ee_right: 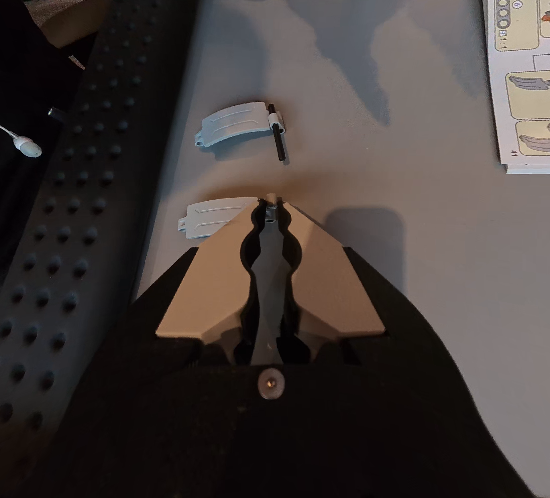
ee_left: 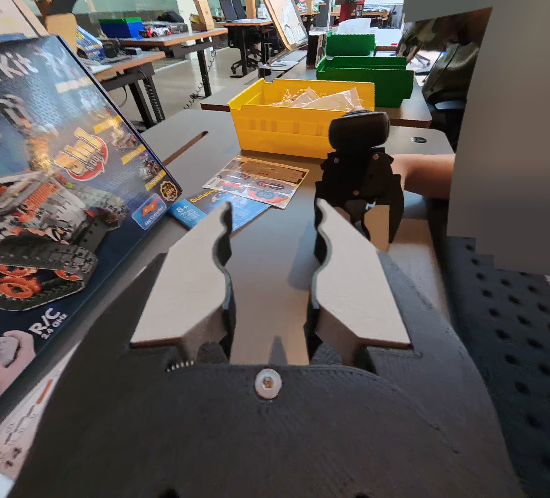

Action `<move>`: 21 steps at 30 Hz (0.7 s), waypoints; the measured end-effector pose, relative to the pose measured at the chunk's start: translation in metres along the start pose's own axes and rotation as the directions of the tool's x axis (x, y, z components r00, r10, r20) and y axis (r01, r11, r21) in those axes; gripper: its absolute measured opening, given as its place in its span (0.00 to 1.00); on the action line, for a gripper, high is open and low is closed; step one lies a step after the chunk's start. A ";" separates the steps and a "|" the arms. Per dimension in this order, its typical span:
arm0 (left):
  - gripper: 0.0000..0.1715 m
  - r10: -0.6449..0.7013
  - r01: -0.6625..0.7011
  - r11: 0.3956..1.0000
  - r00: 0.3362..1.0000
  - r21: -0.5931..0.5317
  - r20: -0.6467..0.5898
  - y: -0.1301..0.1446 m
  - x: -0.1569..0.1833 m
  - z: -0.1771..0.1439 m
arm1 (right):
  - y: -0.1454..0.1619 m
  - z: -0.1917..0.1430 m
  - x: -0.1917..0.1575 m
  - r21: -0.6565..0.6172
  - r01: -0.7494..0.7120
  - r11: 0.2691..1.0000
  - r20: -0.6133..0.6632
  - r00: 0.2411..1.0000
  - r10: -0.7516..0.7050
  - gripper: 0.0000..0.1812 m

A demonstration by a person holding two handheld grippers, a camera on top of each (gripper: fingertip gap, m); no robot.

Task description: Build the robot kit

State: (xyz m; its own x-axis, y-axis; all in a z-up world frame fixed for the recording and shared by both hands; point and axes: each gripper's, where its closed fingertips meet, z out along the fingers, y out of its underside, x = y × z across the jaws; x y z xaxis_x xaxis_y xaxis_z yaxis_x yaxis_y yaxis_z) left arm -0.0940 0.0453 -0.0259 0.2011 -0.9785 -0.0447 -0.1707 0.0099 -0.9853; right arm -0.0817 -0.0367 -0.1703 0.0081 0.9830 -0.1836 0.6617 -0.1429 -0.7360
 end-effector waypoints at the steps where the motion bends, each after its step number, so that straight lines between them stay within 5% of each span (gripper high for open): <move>1: 0.23 0.021 -0.021 1.000 1.000 0.009 -0.005 -0.002 0.001 -0.002 | 0.000 0.000 0.000 0.000 0.000 1.000 0.000 1.000 0.000 0.03; 6: 0.00 0.065 -0.080 0.992 0.987 -0.101 -0.150 0.014 0.025 -0.007 | 0.000 0.000 0.000 0.004 -0.003 1.000 0.003 1.000 0.003 0.03; 11: 0.01 -0.057 -0.070 0.920 0.950 -0.387 -0.307 0.057 0.056 -0.008 | 0.001 -0.002 0.001 0.002 0.000 1.000 -0.006 1.000 0.000 0.03; 15: 0.10 -0.153 -0.075 0.788 0.938 -0.611 -0.311 0.101 0.067 -0.011 | 0.001 -0.002 0.001 -0.001 0.005 1.000 -0.011 1.000 -0.005 0.03; 21: 0.14 -0.220 -0.079 0.690 0.924 -0.719 -0.313 0.127 0.078 -0.013 | 0.002 -0.002 0.001 0.001 0.006 1.000 -0.006 1.000 -0.006 0.03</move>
State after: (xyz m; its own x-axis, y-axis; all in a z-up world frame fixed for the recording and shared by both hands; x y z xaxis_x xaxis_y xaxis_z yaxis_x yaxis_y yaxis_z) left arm -0.1122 -0.0325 -0.1525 -0.0784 -0.9707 0.2273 -0.8277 -0.0637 -0.5575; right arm -0.0794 -0.0354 -0.1705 0.0091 0.9845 -0.1751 0.6613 -0.1373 -0.7374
